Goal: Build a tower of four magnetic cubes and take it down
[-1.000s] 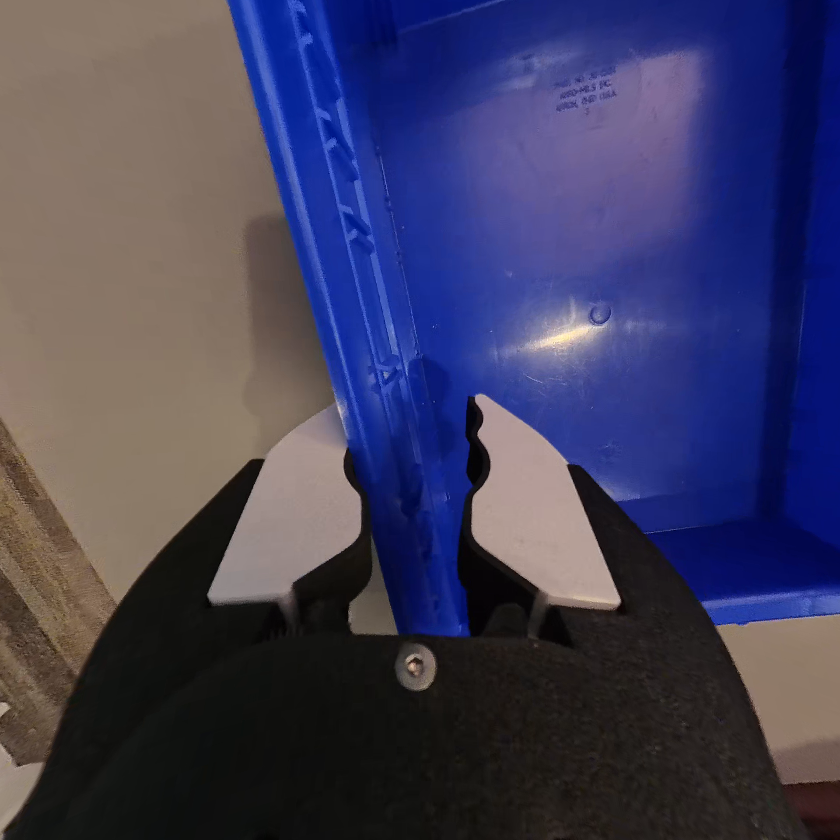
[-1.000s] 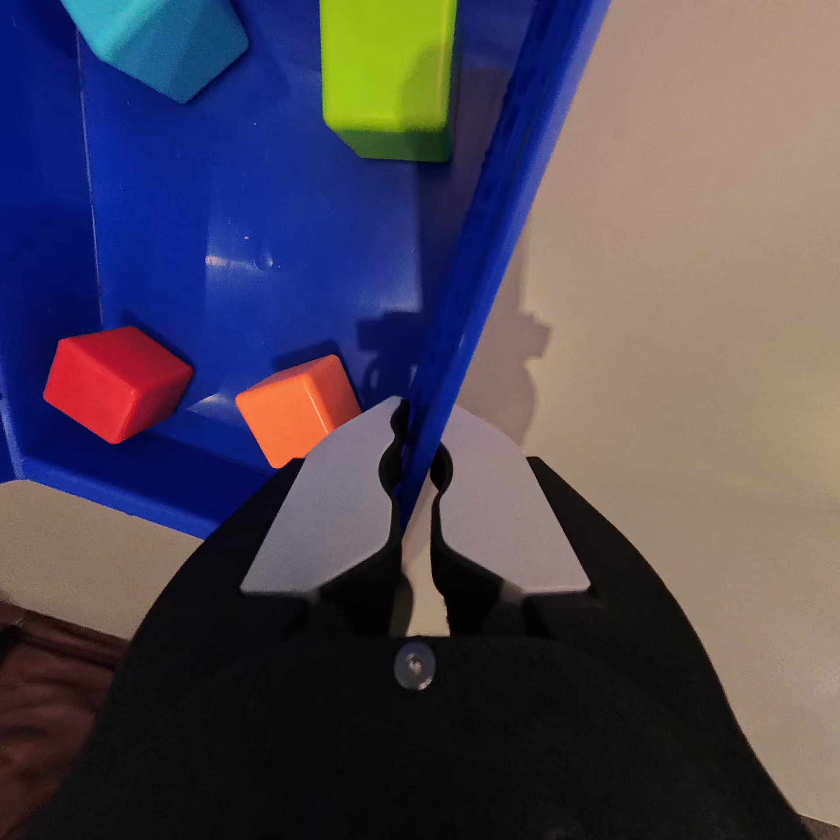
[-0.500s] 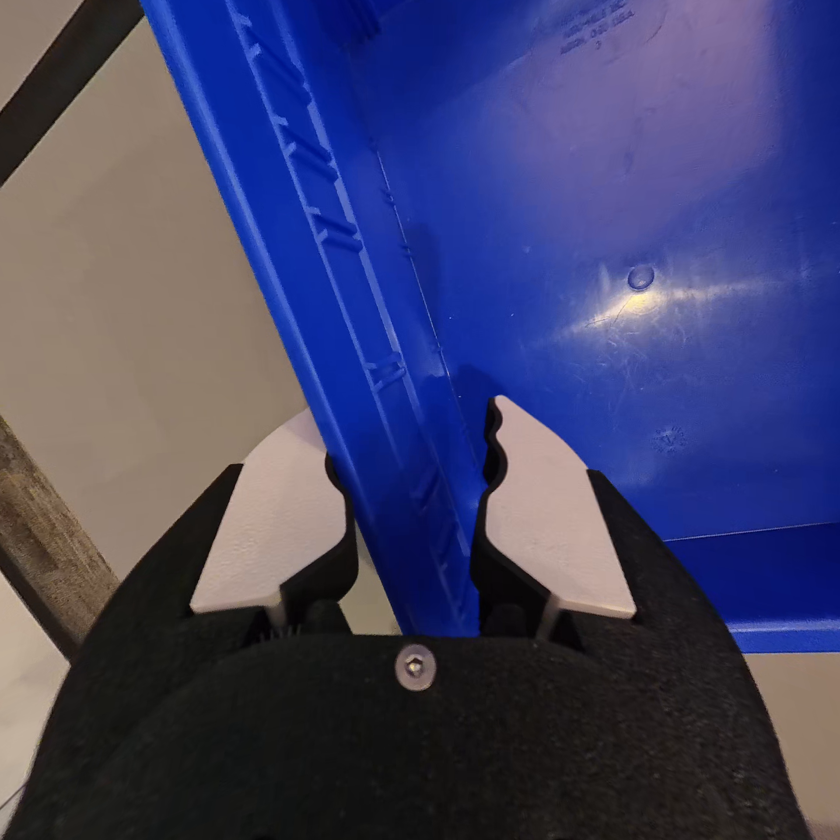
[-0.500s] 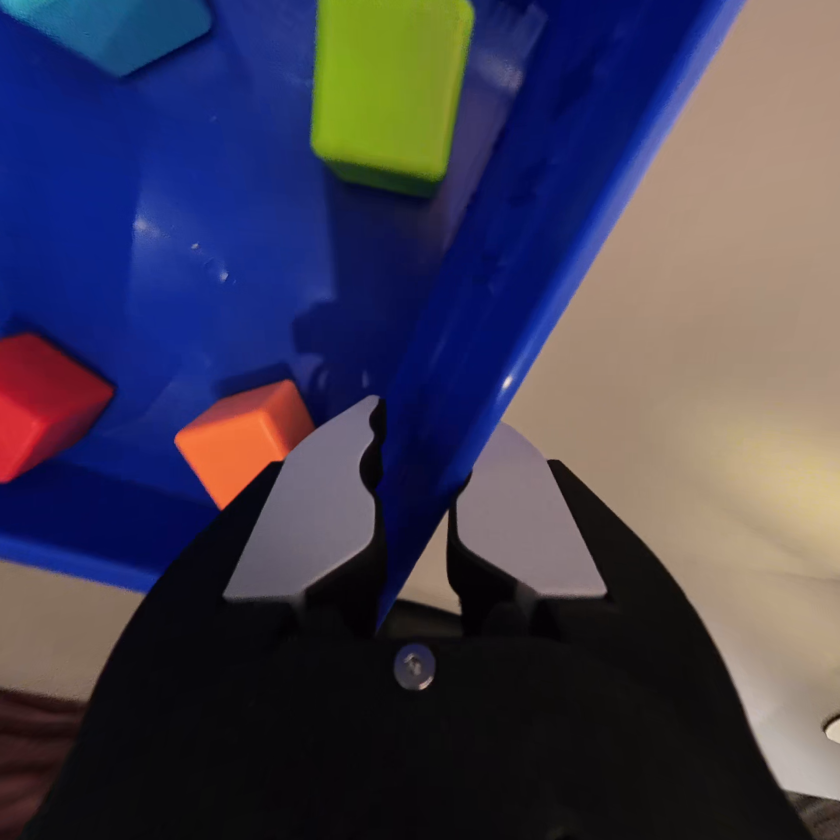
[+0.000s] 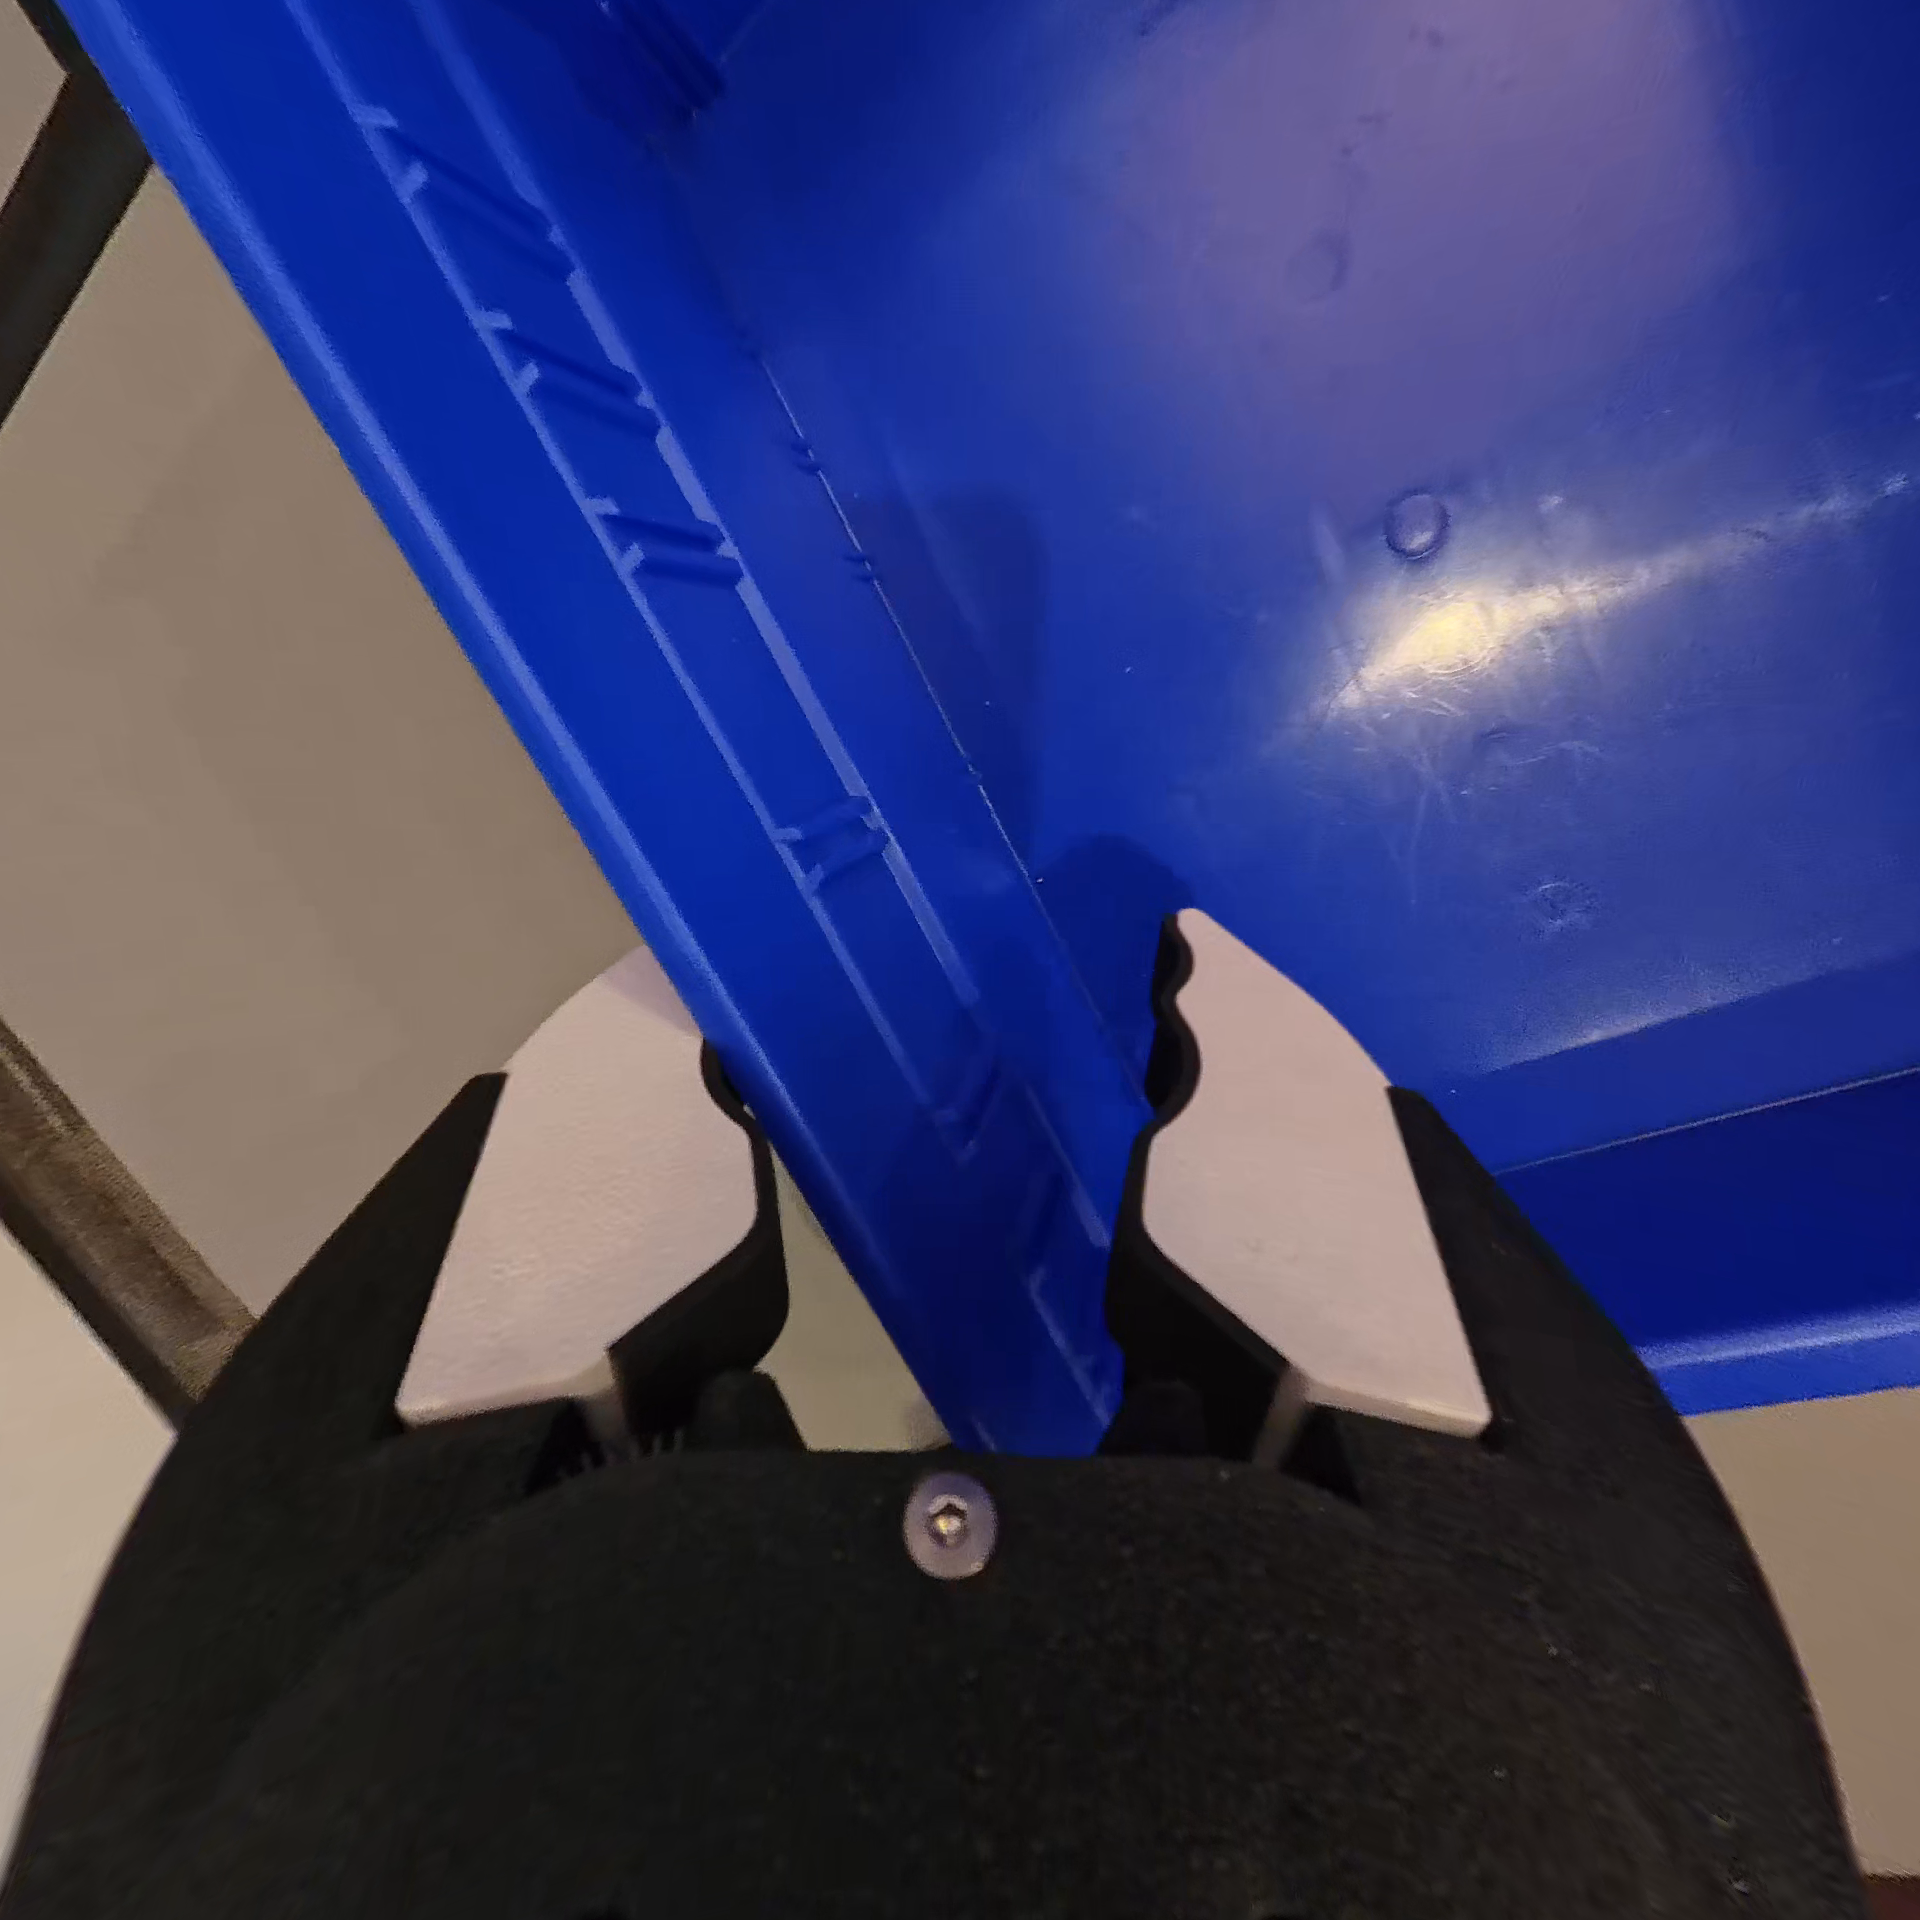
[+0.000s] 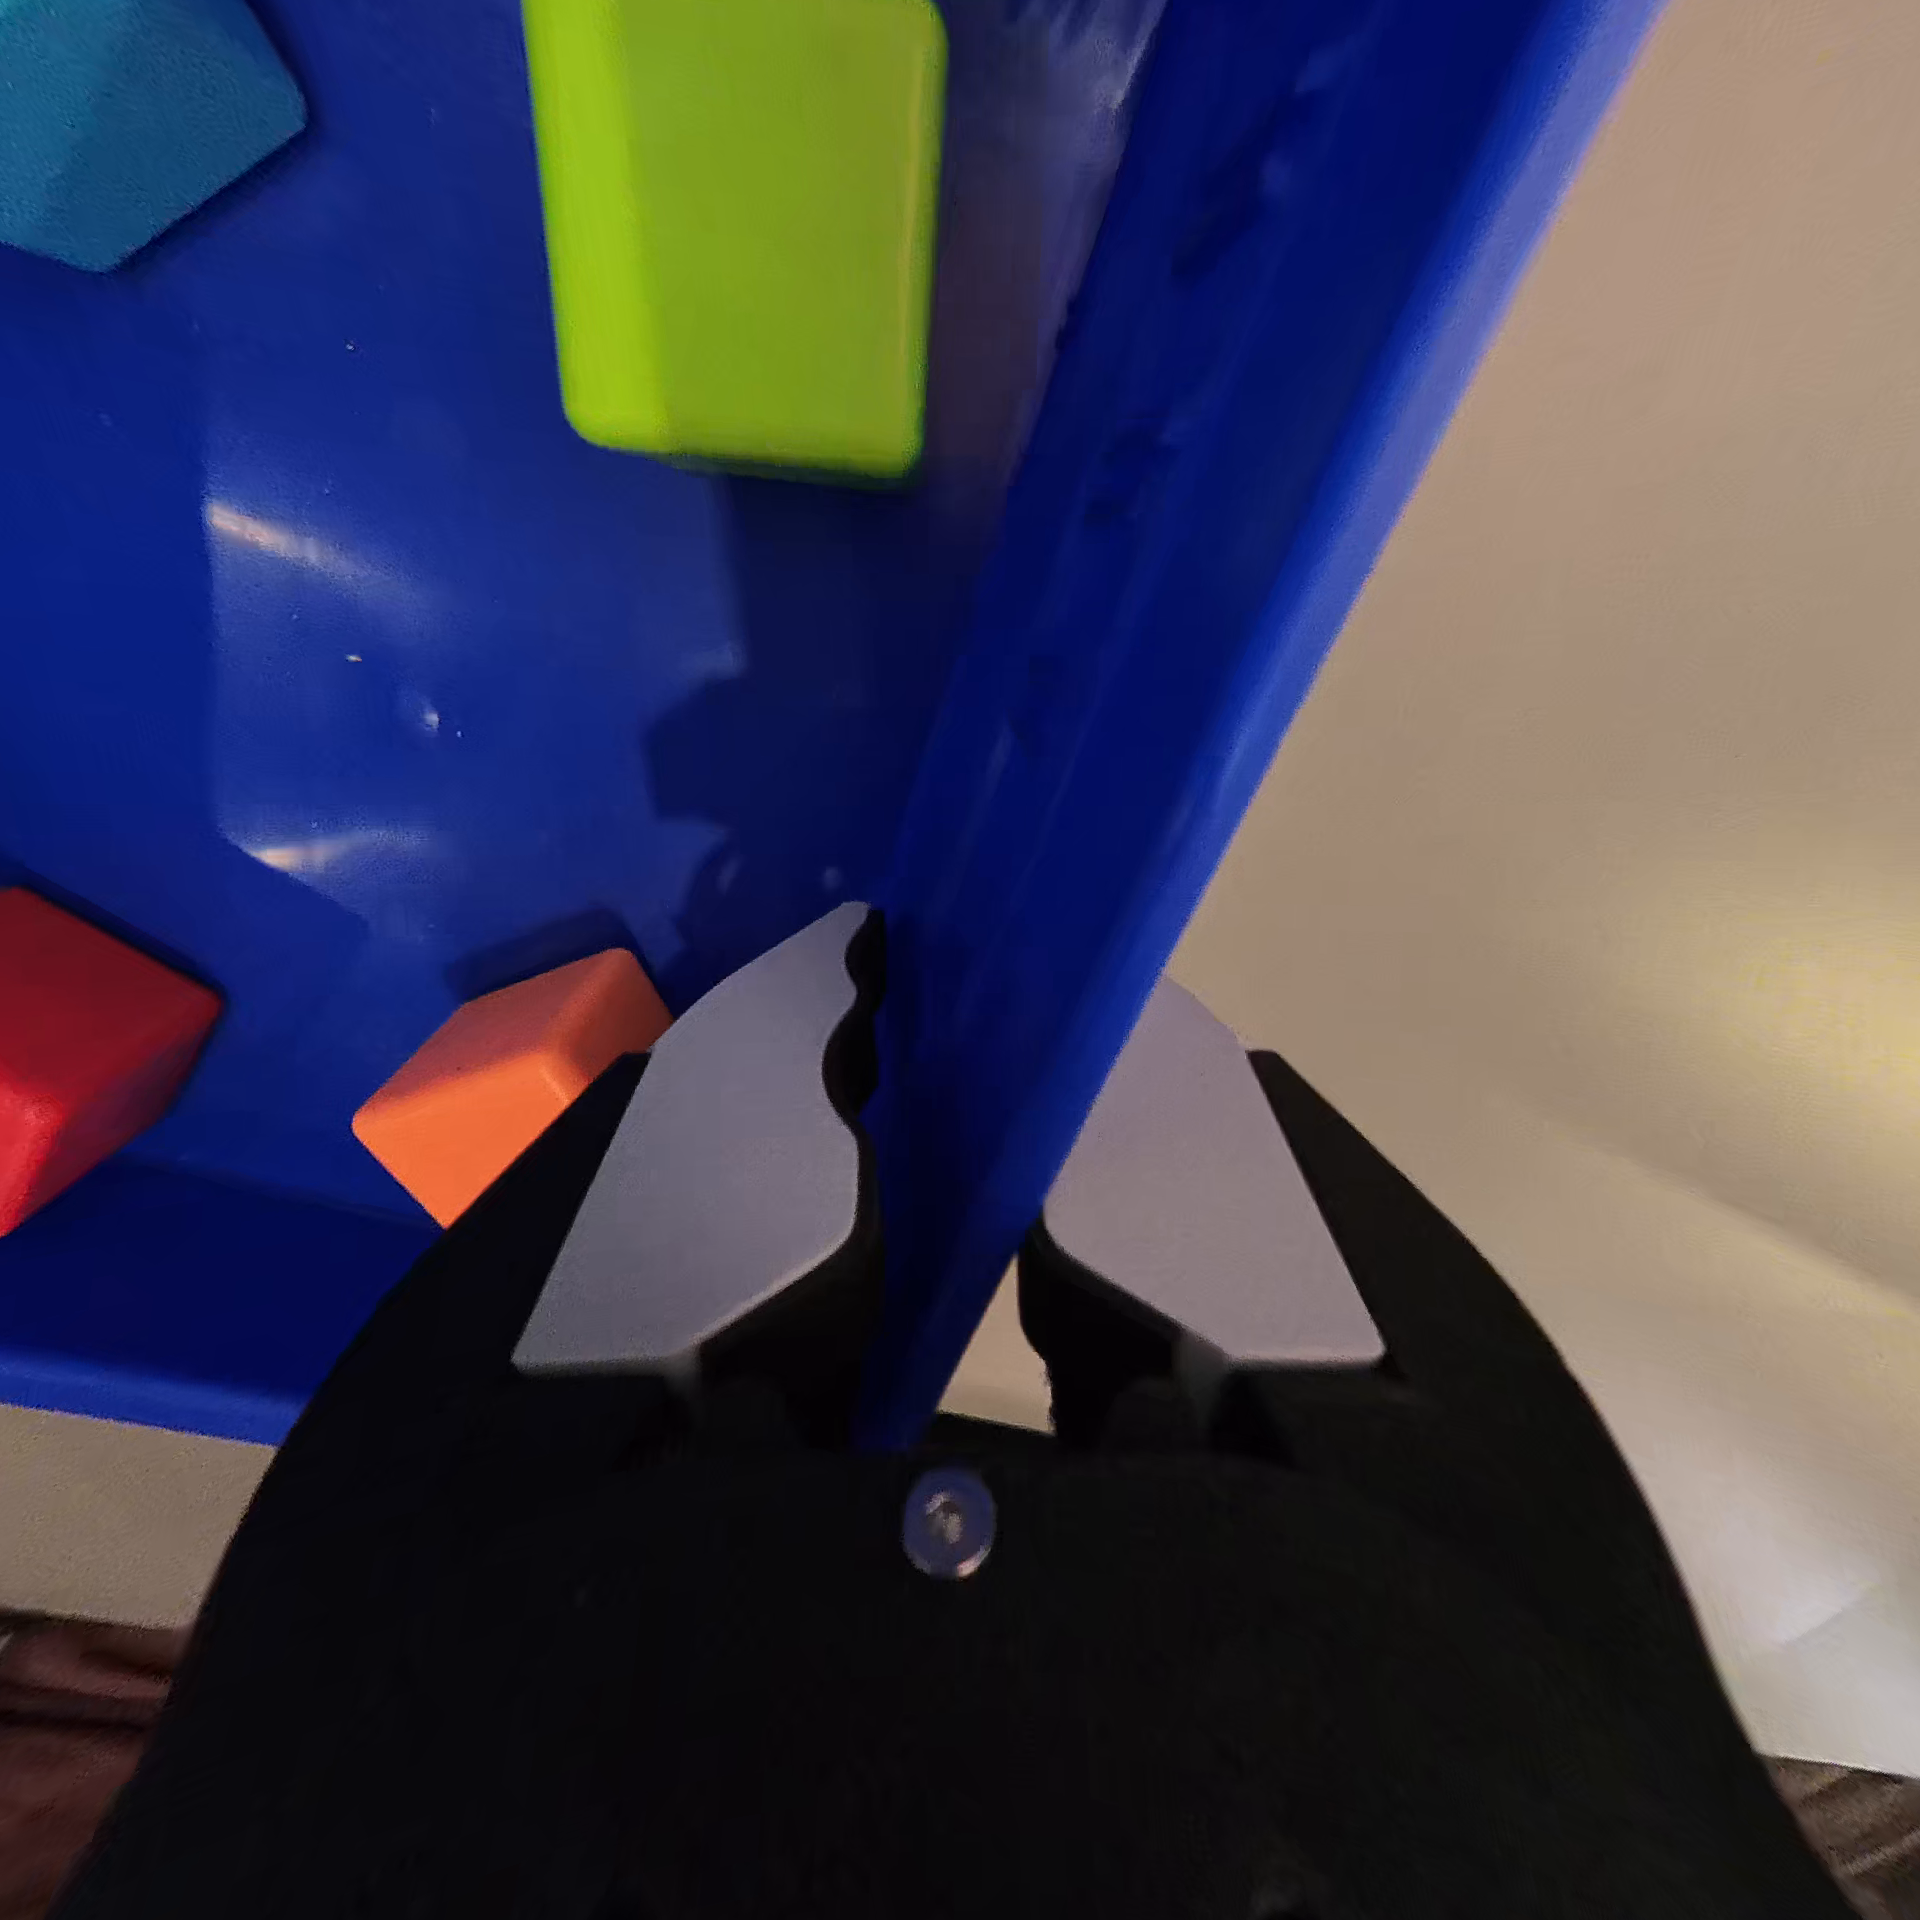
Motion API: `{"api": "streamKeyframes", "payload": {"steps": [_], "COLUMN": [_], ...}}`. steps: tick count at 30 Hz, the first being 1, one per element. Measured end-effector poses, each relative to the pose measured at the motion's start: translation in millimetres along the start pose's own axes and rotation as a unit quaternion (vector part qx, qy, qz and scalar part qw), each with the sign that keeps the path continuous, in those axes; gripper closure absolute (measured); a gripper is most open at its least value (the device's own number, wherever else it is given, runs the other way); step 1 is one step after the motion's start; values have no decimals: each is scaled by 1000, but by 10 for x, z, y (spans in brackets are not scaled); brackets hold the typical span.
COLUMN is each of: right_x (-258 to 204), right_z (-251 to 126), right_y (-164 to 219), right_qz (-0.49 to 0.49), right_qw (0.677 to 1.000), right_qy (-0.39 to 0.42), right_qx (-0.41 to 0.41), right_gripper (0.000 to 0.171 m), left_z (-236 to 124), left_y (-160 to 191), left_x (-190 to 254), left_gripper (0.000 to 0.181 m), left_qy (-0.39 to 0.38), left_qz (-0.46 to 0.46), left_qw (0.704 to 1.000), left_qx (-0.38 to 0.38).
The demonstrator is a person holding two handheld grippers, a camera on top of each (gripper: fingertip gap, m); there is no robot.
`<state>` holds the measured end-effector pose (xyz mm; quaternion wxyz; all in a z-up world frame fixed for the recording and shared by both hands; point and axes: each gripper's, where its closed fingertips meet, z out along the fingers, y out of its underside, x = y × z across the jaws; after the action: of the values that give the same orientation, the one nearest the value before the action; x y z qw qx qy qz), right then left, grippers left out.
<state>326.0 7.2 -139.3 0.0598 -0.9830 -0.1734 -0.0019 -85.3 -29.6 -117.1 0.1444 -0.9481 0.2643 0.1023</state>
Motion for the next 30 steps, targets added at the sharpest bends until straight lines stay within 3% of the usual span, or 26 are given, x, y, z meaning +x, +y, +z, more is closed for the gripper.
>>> {"api": "streamKeyframes", "payload": {"steps": [4, 6, 9, 12, 16, 20, 26, 30], "right_x": [-73, -122, -104, -78, 8, 207, 454, 471], "right_z": [40, 41, 45, 46, 38, -27, -284, -683], "right_y": [20, 28, 27, 25, 86, 263, 492, 481], "right_qz": [22, 34, 51, 53, 46, 64, 90, 90], "right_qw": [998, 995, 991, 991, 990, 987, 985, 987], "right_qy": [-48, -83, -100, -104, -110, -110, -106, -89], "right_qx": [-34, -51, -66, -68, -77, -98, -98, -94], "right_gripper": [158, 163, 164, 164, 164, 164, 164, 164], "left_z": [-116, -285, -613, -1008, -1431, -1615, -1664, -1682], "left_y": [-91, -180, -340, -532, -535, -373, -303, -248], "left_x": [-4, -63, -253, -560, -1044, -1342, -1411, -1465], "left_gripper": [110, 116, 110, 106, 117, 121, 121, 120], "left_qy": [44, 39, 1, -52, -133, -173, -118, -109], "left_qz": [-32, -37, -52, -102, -161, -184, -209, -213], "left_qw": [998, 996, 986, 955, 899, 878, 876, 879], "left_qx": [35, 78, 159, 273, 385, 406, 418, 413]}}
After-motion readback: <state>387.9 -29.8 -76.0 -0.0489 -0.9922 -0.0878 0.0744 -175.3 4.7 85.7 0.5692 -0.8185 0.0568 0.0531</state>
